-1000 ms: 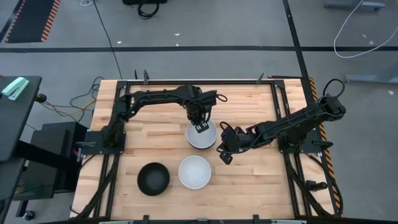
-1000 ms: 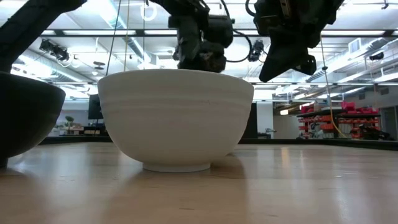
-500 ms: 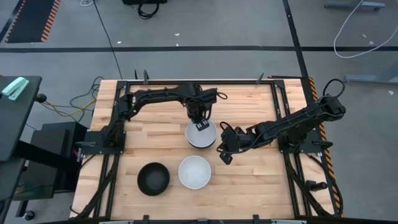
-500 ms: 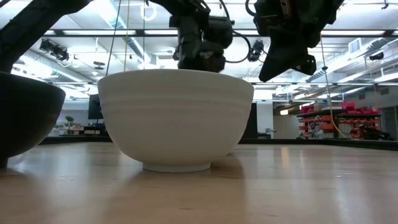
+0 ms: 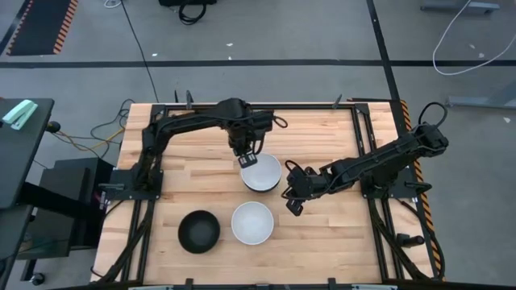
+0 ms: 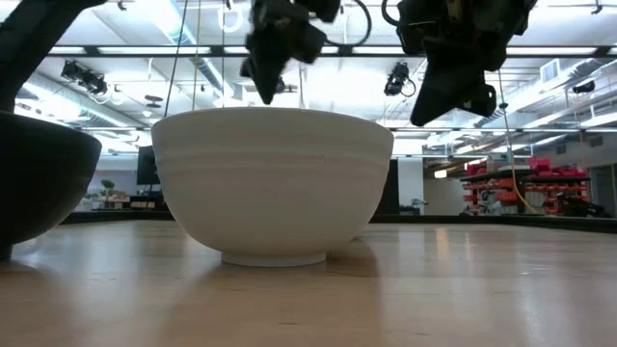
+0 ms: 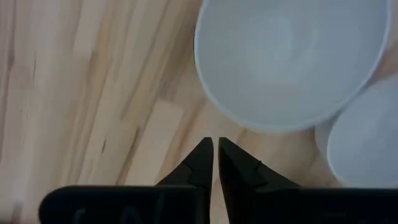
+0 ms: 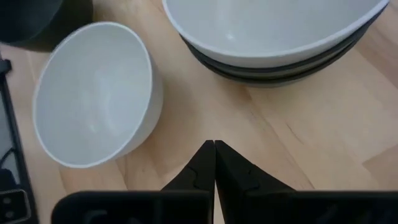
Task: Nest bowls inside each other
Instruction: Stack the black bowl on top of the stacked bowls
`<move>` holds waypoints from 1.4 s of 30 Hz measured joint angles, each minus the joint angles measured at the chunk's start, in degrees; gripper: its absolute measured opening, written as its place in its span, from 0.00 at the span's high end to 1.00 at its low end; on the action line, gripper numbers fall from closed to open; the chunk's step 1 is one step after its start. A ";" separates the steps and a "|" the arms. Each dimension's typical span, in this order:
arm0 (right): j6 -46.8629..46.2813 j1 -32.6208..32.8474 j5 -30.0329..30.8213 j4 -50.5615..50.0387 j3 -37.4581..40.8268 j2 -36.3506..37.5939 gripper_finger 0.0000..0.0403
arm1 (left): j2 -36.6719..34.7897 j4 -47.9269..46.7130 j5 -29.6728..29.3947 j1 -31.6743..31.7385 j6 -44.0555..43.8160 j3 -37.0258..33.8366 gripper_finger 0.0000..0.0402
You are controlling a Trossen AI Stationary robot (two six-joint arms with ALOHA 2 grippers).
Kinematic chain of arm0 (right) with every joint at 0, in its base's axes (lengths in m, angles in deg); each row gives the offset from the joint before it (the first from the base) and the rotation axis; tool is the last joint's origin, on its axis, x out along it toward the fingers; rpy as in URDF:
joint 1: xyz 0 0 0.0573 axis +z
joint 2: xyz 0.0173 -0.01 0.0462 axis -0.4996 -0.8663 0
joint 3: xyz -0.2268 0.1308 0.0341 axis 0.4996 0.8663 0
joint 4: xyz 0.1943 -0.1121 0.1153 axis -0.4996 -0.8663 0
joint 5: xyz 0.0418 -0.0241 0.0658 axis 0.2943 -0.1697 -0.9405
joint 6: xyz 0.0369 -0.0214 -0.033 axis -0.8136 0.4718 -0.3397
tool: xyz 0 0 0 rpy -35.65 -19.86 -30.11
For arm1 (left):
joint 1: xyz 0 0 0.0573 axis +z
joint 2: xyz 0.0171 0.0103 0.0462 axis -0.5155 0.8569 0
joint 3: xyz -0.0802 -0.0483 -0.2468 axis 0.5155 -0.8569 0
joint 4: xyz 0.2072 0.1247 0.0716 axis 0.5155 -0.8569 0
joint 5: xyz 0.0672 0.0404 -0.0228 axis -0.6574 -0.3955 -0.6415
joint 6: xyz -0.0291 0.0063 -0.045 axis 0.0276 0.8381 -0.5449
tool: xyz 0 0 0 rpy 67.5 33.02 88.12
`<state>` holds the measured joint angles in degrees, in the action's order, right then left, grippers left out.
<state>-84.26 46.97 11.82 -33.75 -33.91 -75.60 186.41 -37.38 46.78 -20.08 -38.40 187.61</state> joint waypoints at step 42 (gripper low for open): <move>21.78 -0.85 -4.88 -5.83 -0.02 6.01 0.96 | -31.08 16.38 4.82 -34.98 -73.99 -53.89 0.78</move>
<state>-62.48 46.11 6.94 -39.58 -33.93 -69.59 155.33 -21.01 51.60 -55.05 -112.40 133.72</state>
